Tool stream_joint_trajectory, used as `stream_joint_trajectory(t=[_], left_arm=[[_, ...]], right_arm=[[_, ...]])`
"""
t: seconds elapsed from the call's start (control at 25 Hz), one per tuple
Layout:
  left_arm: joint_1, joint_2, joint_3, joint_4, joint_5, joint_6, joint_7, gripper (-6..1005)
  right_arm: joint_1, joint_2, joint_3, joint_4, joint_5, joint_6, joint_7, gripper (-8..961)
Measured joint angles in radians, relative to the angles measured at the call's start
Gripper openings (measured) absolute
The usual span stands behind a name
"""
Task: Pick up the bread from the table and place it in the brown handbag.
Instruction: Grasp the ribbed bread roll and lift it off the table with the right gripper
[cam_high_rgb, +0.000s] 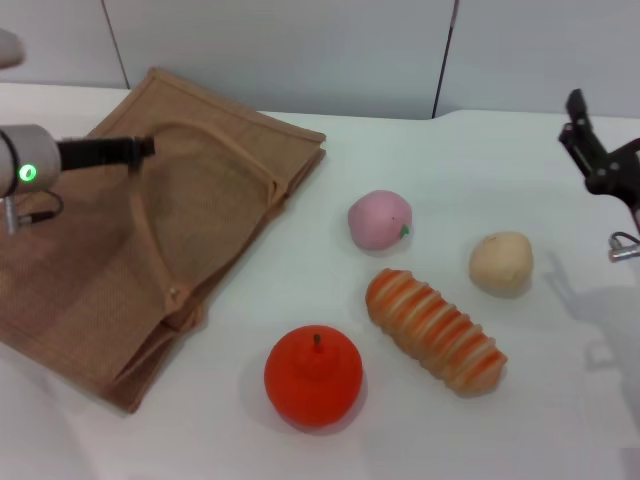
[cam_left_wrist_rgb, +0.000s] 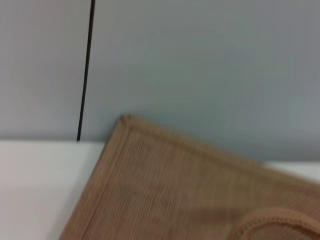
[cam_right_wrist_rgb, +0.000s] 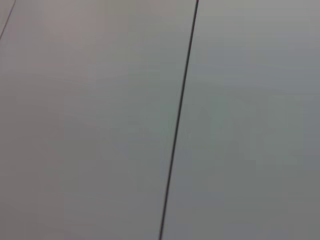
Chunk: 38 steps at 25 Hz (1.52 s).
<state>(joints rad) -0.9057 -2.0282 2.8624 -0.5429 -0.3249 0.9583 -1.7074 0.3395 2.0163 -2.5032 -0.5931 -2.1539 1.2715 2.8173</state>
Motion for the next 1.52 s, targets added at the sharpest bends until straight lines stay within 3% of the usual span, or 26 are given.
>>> stream_joint_trajectory(t=[0.08, 0.16, 0.4, 0.56, 0.68, 0.8, 0.96, 1.2, 1.36, 1.52], left_arm=[[0.039, 0.0, 0.0, -0.021, -0.111, 0.093, 0.055, 129], [0.075, 0.004, 0.0, -0.027, -0.208, 0.193, 0.108, 130], [0.14, 0.009, 0.0, -0.023, -0.379, 0.399, 0.214, 126], [0.188, 0.004, -0.002, -0.017, -0.482, 0.508, 0.278, 126], [0.219, 0.002, -0.003, -0.002, -0.55, 0.589, 0.333, 129], [0.229, 0.003, -0.003, 0.012, -0.562, 0.616, 0.356, 132], [0.234, 0.003, -0.003, 0.013, -0.563, 0.612, 0.358, 136], [0.23, 0.003, -0.004, 0.013, -0.565, 0.612, 0.361, 141], [0.229, 0.003, -0.003, 0.013, -0.565, 0.612, 0.361, 145], [0.227, 0.003, -0.003, 0.012, -0.566, 0.612, 0.362, 149]], right_arm=[[0.0, -0.014, 0.0, -0.04, -0.002, -0.044, 0.0, 891], [-0.001, -0.042, -0.006, -0.094, -0.003, -0.096, 0.001, 890], [-0.017, -0.218, -0.032, -0.398, 0.0, -0.393, 0.001, 890], [-0.017, -0.318, -0.039, -0.563, -0.009, -0.585, 0.001, 890], [-0.018, -0.377, -0.039, -0.674, -0.032, -0.729, 0.001, 890], [-0.024, -0.416, -0.036, -0.769, -0.073, -0.874, -0.001, 890], [-0.026, -0.422, 0.005, -0.851, -0.123, -1.09, -0.007, 890], [-0.028, -0.39, 0.085, -0.928, -0.138, -1.393, -0.038, 890], [-0.029, -0.326, 0.165, -0.924, -0.138, -1.58, -0.103, 890], [-0.05, -0.231, 0.272, -0.899, -0.139, -1.749, -0.206, 890]])
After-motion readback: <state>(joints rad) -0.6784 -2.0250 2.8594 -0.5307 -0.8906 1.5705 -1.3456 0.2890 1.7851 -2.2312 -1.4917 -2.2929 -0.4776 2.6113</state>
